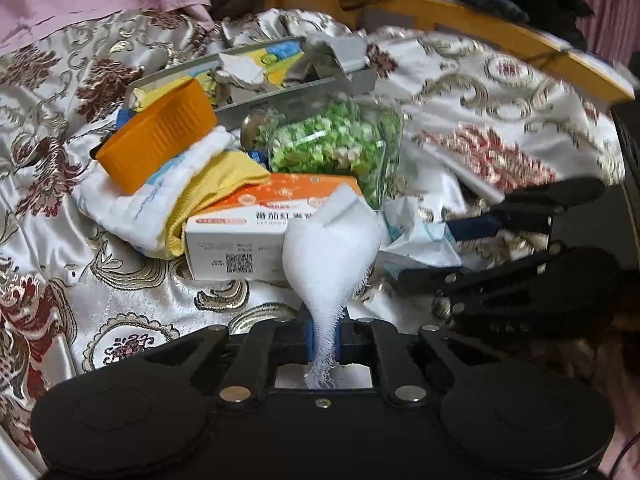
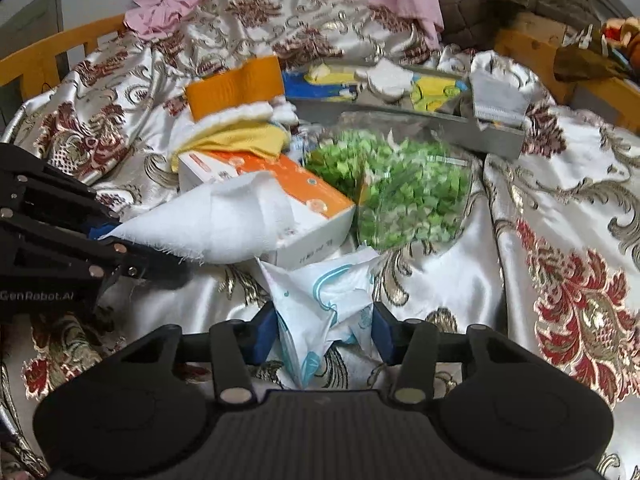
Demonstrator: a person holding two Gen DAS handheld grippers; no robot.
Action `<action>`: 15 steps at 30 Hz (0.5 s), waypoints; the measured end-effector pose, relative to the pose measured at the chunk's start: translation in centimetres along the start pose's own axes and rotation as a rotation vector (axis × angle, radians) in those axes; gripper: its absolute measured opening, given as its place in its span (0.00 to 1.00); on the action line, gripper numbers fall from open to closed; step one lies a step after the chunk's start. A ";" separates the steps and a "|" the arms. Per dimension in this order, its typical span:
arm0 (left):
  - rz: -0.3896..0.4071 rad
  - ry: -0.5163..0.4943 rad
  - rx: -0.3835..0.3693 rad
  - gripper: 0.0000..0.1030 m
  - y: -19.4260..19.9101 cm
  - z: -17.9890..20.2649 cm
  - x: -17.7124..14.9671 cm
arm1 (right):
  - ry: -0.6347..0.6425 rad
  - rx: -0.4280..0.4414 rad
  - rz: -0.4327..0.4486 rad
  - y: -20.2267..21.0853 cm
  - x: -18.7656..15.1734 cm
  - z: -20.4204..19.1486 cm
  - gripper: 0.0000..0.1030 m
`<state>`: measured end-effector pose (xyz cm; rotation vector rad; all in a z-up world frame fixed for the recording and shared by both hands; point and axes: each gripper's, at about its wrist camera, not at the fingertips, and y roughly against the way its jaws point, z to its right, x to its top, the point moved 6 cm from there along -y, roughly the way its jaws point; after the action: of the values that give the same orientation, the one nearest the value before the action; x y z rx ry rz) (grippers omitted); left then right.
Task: Organize soft objects
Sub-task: 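Carry the white cloth and tissue packet into the painted tray and release both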
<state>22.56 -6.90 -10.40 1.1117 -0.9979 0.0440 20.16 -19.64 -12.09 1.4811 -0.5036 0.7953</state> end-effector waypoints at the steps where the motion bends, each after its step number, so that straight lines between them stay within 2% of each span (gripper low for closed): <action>1: 0.014 0.009 0.004 0.09 0.3 0.0 0.2 | 0.008 -0.006 0.015 0.3 0.1 -0.1 0.52; 8: 0.097 0.043 0.033 0.09 2.5 0.7 1.0 | 0.082 -0.055 0.159 3.0 0.9 -1.1 0.52; 15: 0.186 0.090 0.065 0.09 4.3 0.8 1.8 | 0.063 -0.087 0.263 4.4 2.0 -0.5 0.53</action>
<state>21.03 -6.16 -5.99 1.0637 -1.0221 0.2760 18.16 -19.17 -7.69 1.3209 -0.6859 1.0105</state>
